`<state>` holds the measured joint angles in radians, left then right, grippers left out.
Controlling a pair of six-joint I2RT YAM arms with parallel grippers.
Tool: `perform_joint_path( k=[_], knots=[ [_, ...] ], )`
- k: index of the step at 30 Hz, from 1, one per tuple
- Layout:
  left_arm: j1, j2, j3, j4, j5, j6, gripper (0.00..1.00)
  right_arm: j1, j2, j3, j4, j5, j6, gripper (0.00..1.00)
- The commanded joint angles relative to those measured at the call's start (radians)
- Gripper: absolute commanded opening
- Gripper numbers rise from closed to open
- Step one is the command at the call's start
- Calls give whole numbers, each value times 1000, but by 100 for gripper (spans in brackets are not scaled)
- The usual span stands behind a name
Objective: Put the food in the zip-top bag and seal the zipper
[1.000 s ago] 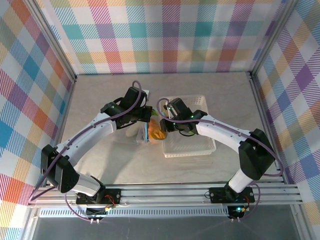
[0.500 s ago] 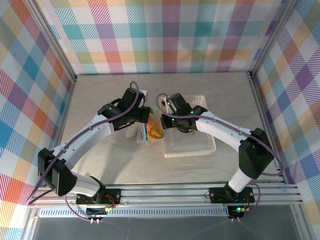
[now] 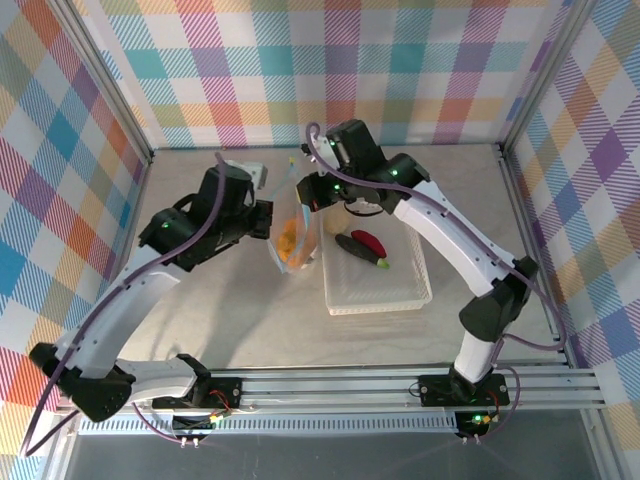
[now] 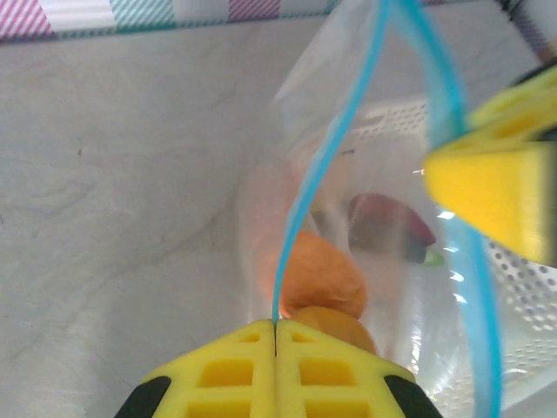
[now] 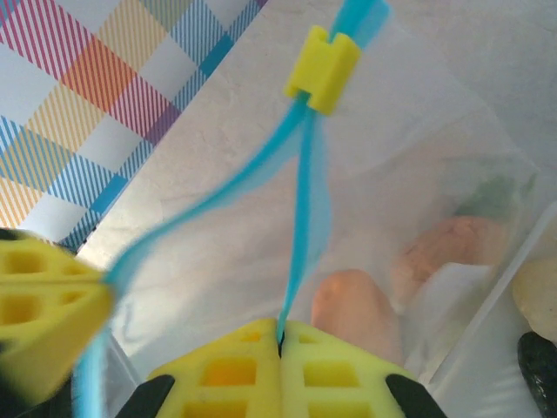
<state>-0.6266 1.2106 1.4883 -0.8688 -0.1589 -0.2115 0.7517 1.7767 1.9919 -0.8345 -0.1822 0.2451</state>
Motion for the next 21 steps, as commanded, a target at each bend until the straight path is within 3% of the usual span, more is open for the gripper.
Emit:
perform_joint_path(
  k=[1, 6, 15, 19, 21],
  knots=[
    [-10, -47, 32, -60, 7, -4, 0, -3, 35, 63, -135, -41, -48, 0],
    [-10, -55, 23, -38, 2, -10, 0, -25, 51, 81, -193, -19, -61, 0],
    [-10, 91, -96, 136, 85, -33, 0, -112, 21, -153, -109, -28, -39, 0],
    [-11, 138, -131, 171, 92, -47, 0, -142, 12, -226, -85, -18, -29, 6],
    [-12, 147, -141, 182, 89, -51, 0, -155, -10, -269, -69, 1, -26, 16]
  ],
)
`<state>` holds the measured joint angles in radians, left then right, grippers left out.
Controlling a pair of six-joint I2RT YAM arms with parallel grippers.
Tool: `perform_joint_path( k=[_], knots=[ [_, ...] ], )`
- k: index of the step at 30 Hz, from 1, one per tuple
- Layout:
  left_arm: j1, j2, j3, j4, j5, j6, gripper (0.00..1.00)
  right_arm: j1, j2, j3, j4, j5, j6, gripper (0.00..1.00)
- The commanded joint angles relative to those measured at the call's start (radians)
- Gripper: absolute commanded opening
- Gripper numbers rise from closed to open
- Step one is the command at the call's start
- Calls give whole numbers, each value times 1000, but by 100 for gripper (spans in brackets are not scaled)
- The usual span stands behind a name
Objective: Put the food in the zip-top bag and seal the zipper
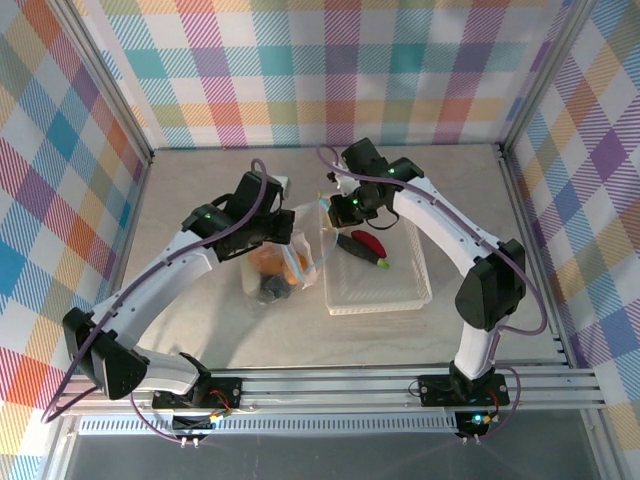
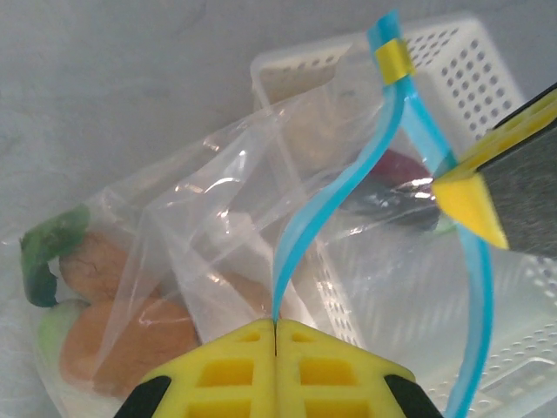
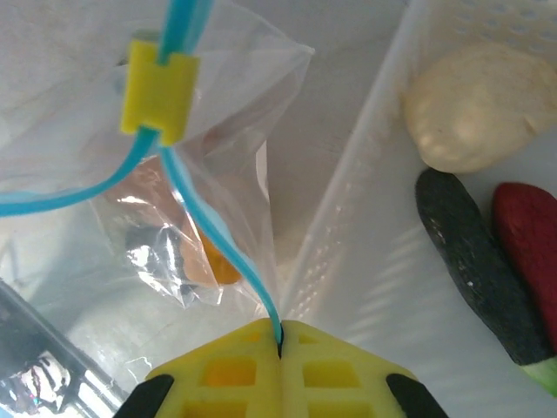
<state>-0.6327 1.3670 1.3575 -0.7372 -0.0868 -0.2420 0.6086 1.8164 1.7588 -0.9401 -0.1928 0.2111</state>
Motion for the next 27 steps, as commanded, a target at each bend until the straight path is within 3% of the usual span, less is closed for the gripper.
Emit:
perform_joint_path(
  k=[1, 6, 10, 16, 22, 27],
  knots=[
    [-5, -8, -13, 54, 17, -20, 0, -18, -64, -54, 43, 21, 10, 21],
    [-5, 10, -11, 67, 14, -17, 0, -61, -173, -175, 107, 47, 15, 60],
    [-5, 35, -12, 81, 17, -15, 0, -104, -246, -281, 157, 57, 14, 75],
    [-5, 54, -15, 101, 27, -16, 0, -134, -164, -360, 177, 171, -16, 77],
    [-4, 50, -8, 88, 21, -9, 0, -170, -25, -321, 224, 205, 1, 79],
    [-1, 32, -26, 87, 11, -8, 0, -213, 82, -263, 238, 187, 12, 72]
  ],
)
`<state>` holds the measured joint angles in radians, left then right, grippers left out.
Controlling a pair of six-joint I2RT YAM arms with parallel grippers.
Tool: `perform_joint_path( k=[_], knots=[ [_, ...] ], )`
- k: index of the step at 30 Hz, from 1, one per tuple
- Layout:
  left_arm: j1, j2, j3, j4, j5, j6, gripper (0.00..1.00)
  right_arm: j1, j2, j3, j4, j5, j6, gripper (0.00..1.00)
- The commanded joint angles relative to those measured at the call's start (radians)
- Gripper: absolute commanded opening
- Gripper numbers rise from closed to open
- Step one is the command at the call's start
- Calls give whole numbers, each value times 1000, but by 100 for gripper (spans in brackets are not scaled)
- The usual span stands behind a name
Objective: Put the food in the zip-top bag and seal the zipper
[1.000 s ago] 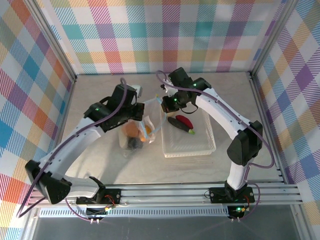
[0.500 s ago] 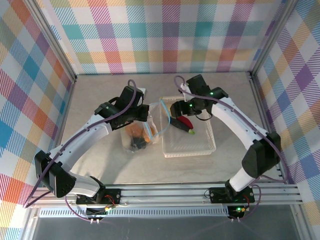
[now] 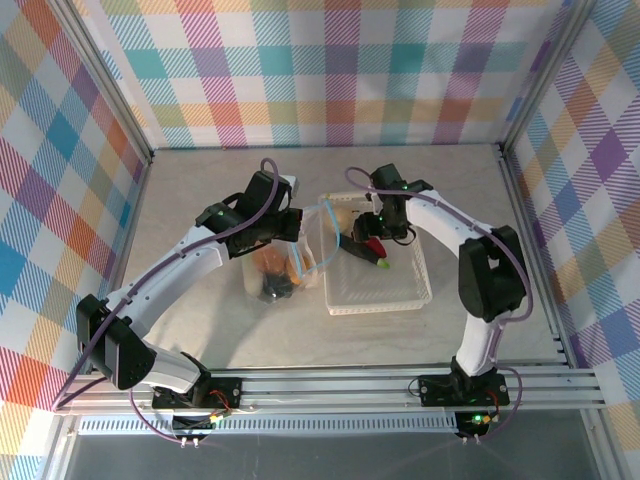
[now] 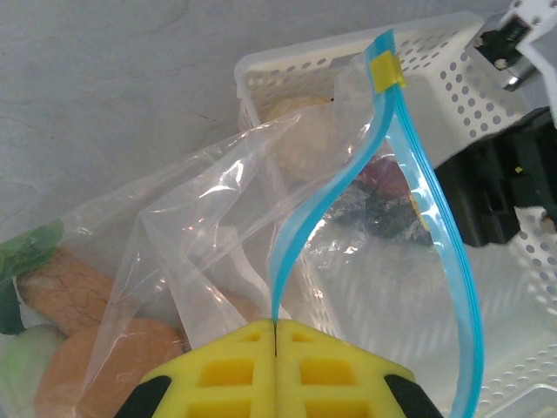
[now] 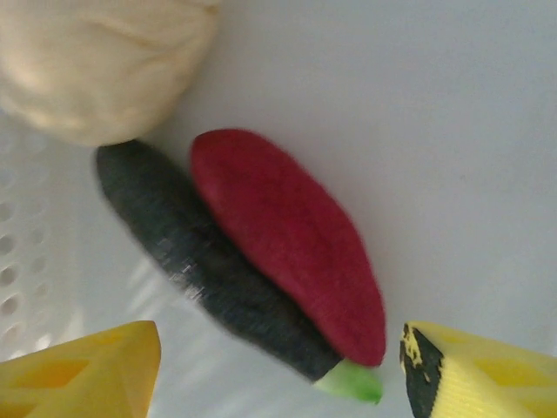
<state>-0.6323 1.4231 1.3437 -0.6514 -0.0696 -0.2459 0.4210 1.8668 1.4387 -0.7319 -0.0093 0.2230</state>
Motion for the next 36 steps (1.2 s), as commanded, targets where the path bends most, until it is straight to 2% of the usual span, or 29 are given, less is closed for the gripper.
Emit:
perform_joint_path(
  k=[1, 11, 21, 31, 36],
  knots=[
    [-1, -25, -16, 1, -6, -4, 0, -28, 46, 65, 29, -2, -2, 71],
    [6, -19, -26, 10, 0, -4, 0, -34, 138, 79, 36, -66, -16, 71],
    [13, -12, -28, 16, 5, 0, 0, -34, 184, 60, 44, -117, -4, 66],
    [16, 3, -25, 26, 16, 0, 0, -34, 123, -64, 79, -206, 20, 67],
    [16, 2, -25, 26, 17, 0, 0, -34, 99, -92, 94, -193, 35, 55]
  ],
)
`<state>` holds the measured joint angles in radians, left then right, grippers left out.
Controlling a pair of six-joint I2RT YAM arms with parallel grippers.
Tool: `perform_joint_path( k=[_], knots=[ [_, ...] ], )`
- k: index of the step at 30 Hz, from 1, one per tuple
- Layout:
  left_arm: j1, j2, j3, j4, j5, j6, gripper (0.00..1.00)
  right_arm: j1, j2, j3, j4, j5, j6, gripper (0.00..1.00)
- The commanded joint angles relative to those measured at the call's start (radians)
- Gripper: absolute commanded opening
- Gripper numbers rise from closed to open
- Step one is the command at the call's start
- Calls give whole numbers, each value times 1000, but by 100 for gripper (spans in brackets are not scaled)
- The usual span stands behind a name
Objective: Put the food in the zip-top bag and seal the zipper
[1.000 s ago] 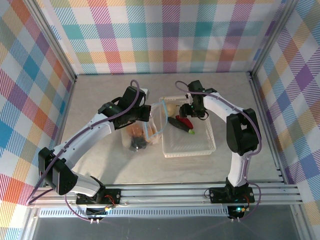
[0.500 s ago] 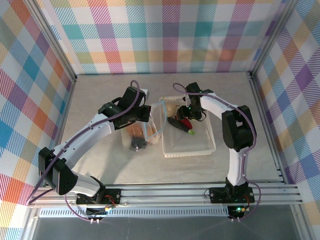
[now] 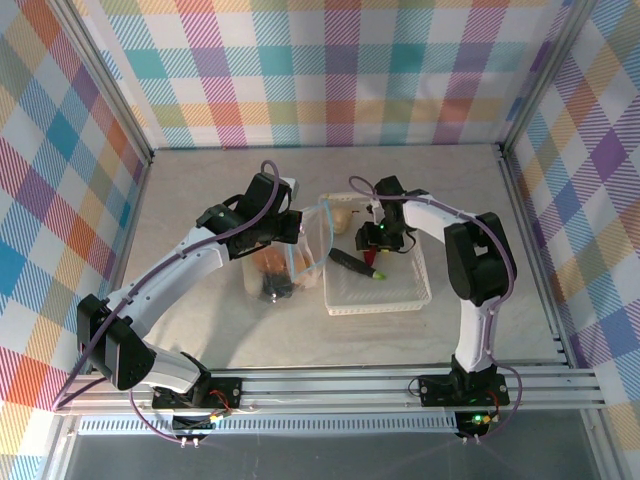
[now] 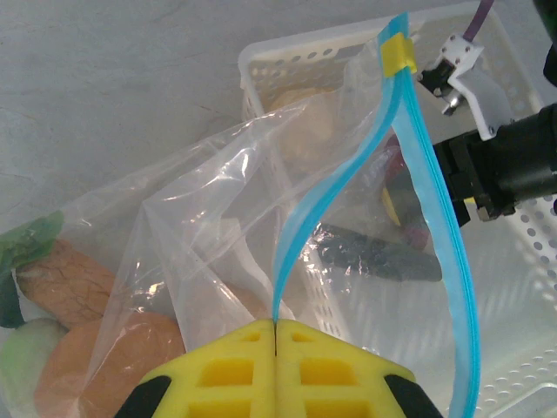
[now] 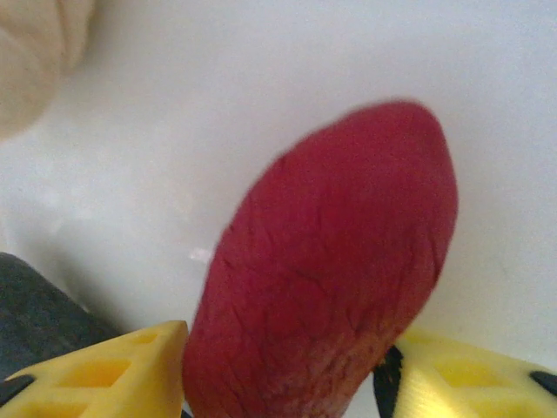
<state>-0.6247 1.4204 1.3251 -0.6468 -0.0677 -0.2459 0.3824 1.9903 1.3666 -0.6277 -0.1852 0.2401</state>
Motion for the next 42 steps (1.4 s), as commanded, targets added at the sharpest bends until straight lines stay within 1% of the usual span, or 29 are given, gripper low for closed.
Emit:
perform_joint_path(
  k=[1, 4, 7, 9, 11, 13, 16, 19, 20, 23, 25, 27, 29, 33, 38, 42],
  knots=[
    [8, 4, -9, 21, 17, 0, 0, 3, -28, -20, -10, -11, 19, 53],
    [8, 3, -11, 21, 14, 0, 0, 4, -30, -10, -16, 11, 24, 48],
    [8, 0, -16, 26, 14, 0, 0, 4, -17, 11, -30, 29, 25, 39],
    [8, 2, -19, 26, 15, 1, 0, 3, -14, 21, -36, 37, 28, 29],
    [8, 7, -20, 28, 19, 0, 0, 4, -36, 15, -37, 52, 32, 26],
    [8, 14, -21, 29, 23, 2, 0, 3, -103, -10, -32, 81, 39, 25],
    [8, 24, -22, 33, 26, 3, 0, 6, -258, -42, -42, 102, 51, 24],
    [8, 32, -20, 42, 30, 0, 0, 35, -409, -40, -77, 106, 59, 24],
    [8, 34, -21, 47, 32, -3, 0, 61, -465, -32, -92, 103, 64, 24],
    [8, 38, -16, 60, 39, -10, 0, 139, -569, -26, -100, 70, 102, 24],
    [8, 39, -12, 72, 51, -17, 0, 190, -614, -41, -69, 40, 143, 24],
    [8, 36, -9, 85, 63, -27, 0, 242, -646, -73, 7, 1, 206, 24],
    [8, 34, -3, 87, 67, -29, 0, 278, -657, -97, 78, -24, 260, 24],
    [8, 27, 1, 78, 63, -29, 0, 335, -638, -136, 211, -2, 344, 24],
    [8, 12, -3, 78, 65, -32, 0, 361, -559, -136, 290, 11, 392, 24],
    [8, 6, -3, 79, 69, -33, 0, 378, -494, -114, 309, 22, 395, 24]
  ],
)
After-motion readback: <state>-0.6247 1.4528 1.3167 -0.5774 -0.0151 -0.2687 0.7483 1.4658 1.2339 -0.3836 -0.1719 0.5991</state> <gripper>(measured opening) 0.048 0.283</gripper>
